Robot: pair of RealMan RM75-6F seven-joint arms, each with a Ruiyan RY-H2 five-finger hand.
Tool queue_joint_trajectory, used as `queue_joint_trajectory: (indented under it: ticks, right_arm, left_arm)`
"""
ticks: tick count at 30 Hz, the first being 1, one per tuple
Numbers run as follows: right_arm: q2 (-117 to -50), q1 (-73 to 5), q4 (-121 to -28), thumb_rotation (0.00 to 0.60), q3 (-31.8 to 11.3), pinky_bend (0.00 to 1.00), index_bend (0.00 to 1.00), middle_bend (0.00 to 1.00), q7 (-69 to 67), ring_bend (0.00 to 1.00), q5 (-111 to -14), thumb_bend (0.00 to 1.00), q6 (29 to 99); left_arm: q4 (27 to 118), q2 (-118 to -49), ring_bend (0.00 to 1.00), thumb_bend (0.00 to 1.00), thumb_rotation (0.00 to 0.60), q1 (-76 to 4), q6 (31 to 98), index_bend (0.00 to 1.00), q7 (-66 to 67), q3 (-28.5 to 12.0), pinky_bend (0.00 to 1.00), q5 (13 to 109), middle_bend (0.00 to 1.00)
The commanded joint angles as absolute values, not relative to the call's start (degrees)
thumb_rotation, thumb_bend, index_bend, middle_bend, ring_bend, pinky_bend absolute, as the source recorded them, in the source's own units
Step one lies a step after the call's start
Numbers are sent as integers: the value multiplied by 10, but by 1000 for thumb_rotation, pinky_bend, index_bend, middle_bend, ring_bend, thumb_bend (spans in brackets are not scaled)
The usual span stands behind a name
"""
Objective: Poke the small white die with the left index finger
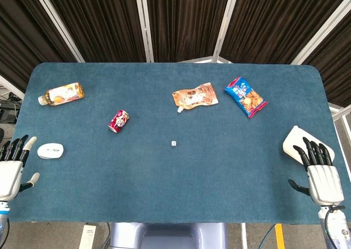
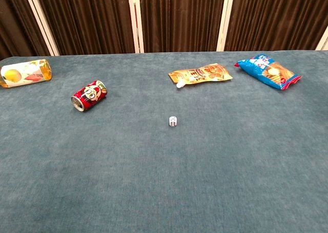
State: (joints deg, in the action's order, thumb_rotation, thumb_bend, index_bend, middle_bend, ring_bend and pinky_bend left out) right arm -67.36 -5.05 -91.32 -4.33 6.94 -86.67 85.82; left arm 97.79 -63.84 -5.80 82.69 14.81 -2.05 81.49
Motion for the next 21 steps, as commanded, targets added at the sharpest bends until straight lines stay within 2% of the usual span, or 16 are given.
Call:
queue_joint_trajectory:
  ticks: [1, 21]
  right_arm:
    - [-674, -51, -912, 600, -43, 0, 139, 0, 69, 0, -867, 0, 858]
    - [-675, -51, -913, 600, -43, 0, 140, 0, 73, 0, -860, 0, 853]
  left_arm:
    - [977, -639, 0, 281, 600, -58, 827, 0, 148, -20, 0, 815, 0]
    - [975, -642, 0, 282, 600, -64, 813, 0, 151, -17, 0, 814, 0]
